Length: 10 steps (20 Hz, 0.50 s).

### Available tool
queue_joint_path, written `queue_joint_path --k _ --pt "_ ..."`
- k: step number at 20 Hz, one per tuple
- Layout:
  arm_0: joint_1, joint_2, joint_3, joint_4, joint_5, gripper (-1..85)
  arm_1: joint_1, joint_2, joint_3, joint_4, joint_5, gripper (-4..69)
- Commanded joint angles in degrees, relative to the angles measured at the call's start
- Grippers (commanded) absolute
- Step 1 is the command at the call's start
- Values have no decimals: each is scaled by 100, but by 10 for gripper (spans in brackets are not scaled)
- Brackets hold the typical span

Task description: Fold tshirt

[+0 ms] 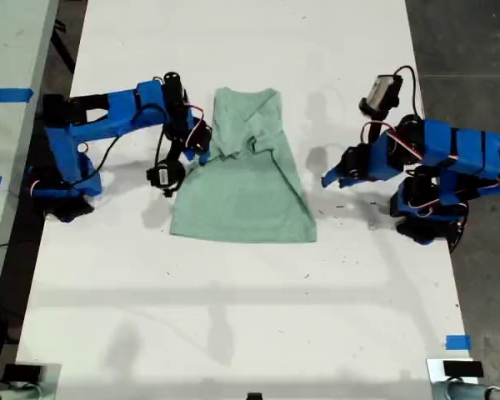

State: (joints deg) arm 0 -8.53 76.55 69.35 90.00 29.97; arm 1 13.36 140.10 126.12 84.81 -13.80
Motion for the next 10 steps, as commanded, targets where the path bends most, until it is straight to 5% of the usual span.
queue_joint_path --k 1,4,7,10 --pt "492 1767 1503 -114 -835 1 -132 308 -334 290 62 10" --pt "888 3041 2979 -272 -1433 3 -229 360 -352 308 -26 23" --pt "1266 3234 3270 -422 -1687 91 -448 -360 -396 9 -185 318" --pt "1441 3059 3287 -642 -1828 104 -659 -1538 -439 -545 -264 338"
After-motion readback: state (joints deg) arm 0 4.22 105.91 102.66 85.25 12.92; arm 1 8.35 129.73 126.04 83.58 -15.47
